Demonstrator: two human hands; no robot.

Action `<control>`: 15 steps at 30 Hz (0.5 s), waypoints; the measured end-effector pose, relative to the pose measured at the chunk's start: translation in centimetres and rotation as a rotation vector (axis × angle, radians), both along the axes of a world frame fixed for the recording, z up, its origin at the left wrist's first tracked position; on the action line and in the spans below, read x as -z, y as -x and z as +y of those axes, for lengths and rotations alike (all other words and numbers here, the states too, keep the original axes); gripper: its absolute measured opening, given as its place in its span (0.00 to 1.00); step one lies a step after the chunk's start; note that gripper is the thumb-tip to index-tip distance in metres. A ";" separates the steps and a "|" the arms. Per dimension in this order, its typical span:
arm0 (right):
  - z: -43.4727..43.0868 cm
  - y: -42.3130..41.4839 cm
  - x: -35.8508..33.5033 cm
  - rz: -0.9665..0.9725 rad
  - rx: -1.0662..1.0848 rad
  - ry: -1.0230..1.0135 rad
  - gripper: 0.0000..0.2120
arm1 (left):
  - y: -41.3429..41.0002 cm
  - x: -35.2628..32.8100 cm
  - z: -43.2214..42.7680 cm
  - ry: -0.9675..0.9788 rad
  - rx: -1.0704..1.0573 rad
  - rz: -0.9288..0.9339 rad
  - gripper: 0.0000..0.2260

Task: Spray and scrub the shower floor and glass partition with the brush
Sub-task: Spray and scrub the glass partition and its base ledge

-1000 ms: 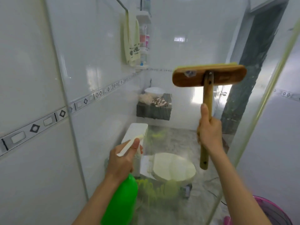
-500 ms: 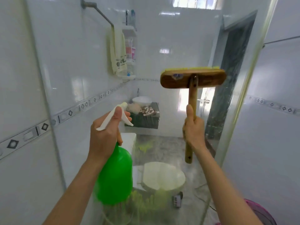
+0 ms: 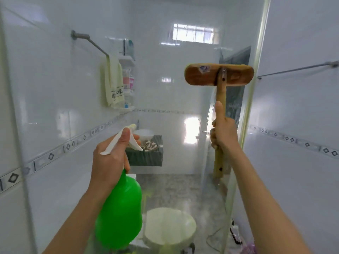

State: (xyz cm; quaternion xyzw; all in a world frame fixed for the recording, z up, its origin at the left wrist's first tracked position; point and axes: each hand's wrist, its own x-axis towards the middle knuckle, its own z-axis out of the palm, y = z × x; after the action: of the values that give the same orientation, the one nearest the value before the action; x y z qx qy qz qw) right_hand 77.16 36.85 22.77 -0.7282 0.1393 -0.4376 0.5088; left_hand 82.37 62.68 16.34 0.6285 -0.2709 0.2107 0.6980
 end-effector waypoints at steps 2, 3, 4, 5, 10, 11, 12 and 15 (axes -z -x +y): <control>-0.1 0.5 3.4 0.028 0.020 -0.016 0.29 | -0.1 -0.4 -0.3 0.006 0.010 0.006 0.19; 0.4 1.0 6.8 0.035 0.034 -0.049 0.28 | -0.1 -0.6 -0.4 0.008 0.014 0.007 0.20; 1.1 1.5 10.5 0.063 0.057 -0.095 0.27 | -0.1 -0.7 -0.5 0.007 0.020 0.005 0.20; 1.7 2.1 14.0 0.105 0.073 -0.147 0.27 | 0.0 -0.7 -0.5 0.007 0.022 0.005 0.20; 1.0 2.1 8.7 0.127 0.025 -0.092 0.28 | 0.5 -1.0 0.1 -0.018 0.027 -0.005 0.23; 0.4 1.7 4.7 0.098 0.036 -0.055 0.28 | 0.7 -1.0 0.1 -0.024 0.028 0.002 0.23; 0.1 1.6 0.7 0.068 0.047 -0.047 0.29 | 0.9 -1.1 0.0 -0.024 0.032 0.008 0.23; -0.2 1.1 -5.0 -0.062 -0.038 -0.017 0.29 | 1.1 -0.8 -0.5 0.002 0.049 0.021 0.22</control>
State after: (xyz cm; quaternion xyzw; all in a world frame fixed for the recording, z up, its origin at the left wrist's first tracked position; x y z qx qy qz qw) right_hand 76.05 36.61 27.77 -0.7126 0.1132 -0.4489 0.5271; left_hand 81.26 62.19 17.16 0.6232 -0.2788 0.1870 0.7063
